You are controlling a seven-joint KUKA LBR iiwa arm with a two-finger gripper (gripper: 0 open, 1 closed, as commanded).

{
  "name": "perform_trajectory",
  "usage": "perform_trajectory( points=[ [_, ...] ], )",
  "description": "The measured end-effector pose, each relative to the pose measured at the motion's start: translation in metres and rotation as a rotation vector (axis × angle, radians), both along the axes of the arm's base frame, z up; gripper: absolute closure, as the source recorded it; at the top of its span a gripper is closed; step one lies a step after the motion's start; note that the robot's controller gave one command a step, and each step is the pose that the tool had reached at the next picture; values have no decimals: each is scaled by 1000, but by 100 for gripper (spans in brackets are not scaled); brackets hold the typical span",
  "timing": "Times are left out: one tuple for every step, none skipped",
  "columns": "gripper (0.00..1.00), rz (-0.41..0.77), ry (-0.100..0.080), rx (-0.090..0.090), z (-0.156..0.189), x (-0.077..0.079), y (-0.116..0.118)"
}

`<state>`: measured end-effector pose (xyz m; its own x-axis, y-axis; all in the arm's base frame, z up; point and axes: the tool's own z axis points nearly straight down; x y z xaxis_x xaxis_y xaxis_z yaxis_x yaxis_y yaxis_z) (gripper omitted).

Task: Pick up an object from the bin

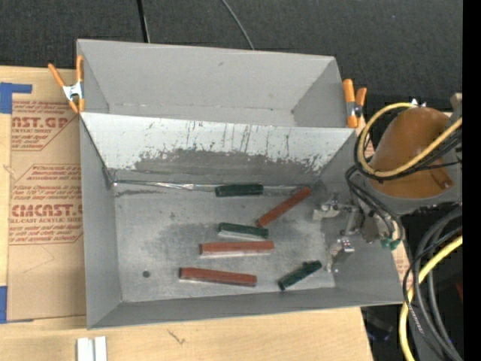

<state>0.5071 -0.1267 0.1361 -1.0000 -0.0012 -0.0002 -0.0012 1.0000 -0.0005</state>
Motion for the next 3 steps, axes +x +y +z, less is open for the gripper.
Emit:
perform_trajectory(
  points=[
    [0,0,0,0,0,0,0],
    [100,242,3,2,-61,-28,2],
    [100,243,3,2,-61,-28,2]
  ],
)
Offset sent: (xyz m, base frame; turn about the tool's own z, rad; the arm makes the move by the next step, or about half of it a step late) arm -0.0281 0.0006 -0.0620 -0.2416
